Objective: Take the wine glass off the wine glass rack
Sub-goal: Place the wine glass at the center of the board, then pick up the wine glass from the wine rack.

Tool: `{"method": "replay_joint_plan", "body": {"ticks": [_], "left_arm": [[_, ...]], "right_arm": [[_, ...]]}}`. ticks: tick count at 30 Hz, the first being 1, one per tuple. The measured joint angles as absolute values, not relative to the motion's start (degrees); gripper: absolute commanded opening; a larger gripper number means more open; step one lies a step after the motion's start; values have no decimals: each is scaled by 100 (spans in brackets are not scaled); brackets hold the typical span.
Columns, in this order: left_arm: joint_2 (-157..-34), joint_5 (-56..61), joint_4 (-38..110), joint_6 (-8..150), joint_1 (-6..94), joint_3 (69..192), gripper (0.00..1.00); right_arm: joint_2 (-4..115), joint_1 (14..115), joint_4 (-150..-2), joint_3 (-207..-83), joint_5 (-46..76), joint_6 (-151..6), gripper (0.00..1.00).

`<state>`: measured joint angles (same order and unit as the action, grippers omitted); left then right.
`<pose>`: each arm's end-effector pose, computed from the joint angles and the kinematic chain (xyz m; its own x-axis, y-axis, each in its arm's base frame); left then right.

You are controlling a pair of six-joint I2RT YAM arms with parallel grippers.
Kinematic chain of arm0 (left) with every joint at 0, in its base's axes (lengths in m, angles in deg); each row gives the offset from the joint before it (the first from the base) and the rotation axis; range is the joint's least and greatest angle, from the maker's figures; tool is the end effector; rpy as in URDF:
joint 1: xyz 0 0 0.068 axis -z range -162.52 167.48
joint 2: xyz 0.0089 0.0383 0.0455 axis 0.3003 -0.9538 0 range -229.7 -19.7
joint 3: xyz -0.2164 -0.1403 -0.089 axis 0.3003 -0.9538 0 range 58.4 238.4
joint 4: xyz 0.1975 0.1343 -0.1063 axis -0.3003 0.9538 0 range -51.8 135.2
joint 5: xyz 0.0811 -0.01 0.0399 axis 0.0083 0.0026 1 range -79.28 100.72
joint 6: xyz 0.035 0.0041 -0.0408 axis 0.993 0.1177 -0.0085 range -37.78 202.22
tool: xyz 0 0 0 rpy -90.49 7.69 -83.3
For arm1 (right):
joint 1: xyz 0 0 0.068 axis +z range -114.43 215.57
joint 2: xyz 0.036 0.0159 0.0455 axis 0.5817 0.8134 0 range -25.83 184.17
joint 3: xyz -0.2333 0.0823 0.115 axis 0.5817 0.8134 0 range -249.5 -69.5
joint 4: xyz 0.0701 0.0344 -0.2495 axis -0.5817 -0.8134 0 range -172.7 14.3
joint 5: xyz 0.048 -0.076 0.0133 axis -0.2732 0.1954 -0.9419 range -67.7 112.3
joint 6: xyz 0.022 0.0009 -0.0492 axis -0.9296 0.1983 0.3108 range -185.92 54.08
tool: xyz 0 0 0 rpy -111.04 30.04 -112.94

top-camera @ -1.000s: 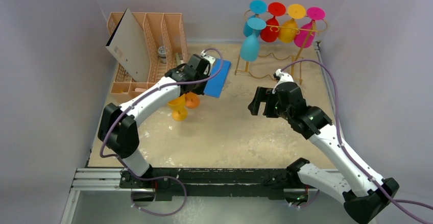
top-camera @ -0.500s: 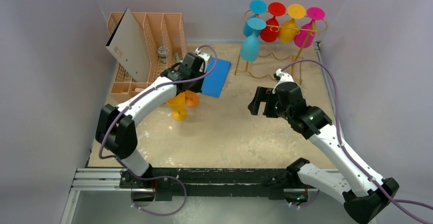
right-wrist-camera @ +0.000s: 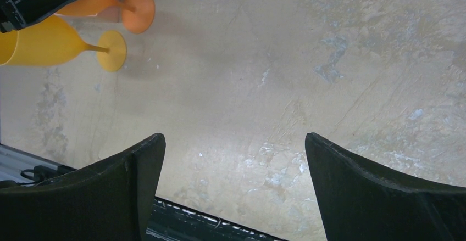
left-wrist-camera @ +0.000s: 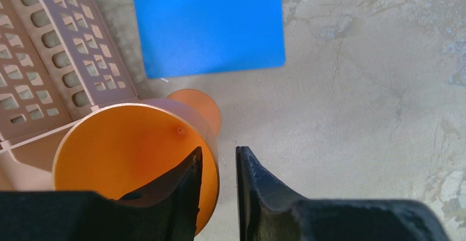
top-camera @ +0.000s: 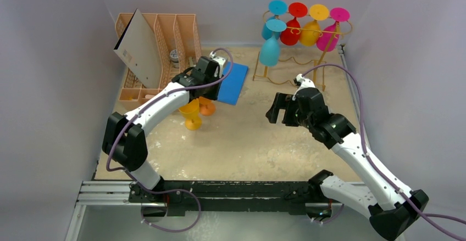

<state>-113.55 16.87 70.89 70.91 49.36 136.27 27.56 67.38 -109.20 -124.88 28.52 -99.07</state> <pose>0.3094 -0.1880 0.2851 -0.7163 0.2160 -0.6635 0.3310 0.9423 -0.0506 0.1707 0.1014 0.3368 -0.6154 0.2579 -0.7448 -0.1302 0.8987 0.4187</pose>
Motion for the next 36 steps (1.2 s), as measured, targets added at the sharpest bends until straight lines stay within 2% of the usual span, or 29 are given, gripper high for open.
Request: {"method": "replay_joint_plan", "body": {"ticks": [2, 5, 11, 23, 33, 36], "left_arm": [[-11355, 1613, 7097, 7093, 4936, 13629, 33], [-11355, 1508, 7137, 7121, 4936, 13642, 55], [-11200, 1348, 7257, 7082, 4936, 13683, 75], [-9630, 1307, 7296, 7014, 4861, 13627, 84], [-8262, 1748, 7456, 6973, 4514, 13054, 88], [-8061, 1901, 7569, 6973, 4179, 12809, 90]], "right_arm": [[2778, 6738, -10920, -12488, 2852, -9926, 99], [2780, 6738, -10920, -12490, 2849, -9933, 99], [2795, 6738, -10959, -12525, 2865, -9907, 99], [3549, 6738, -11248, -13325, 2867, -9721, 98], [4358, 6513, -11309, -14612, 2845, -9627, 81], [4686, 6323, -11239, -15178, 2832, -9631, 79]]}}
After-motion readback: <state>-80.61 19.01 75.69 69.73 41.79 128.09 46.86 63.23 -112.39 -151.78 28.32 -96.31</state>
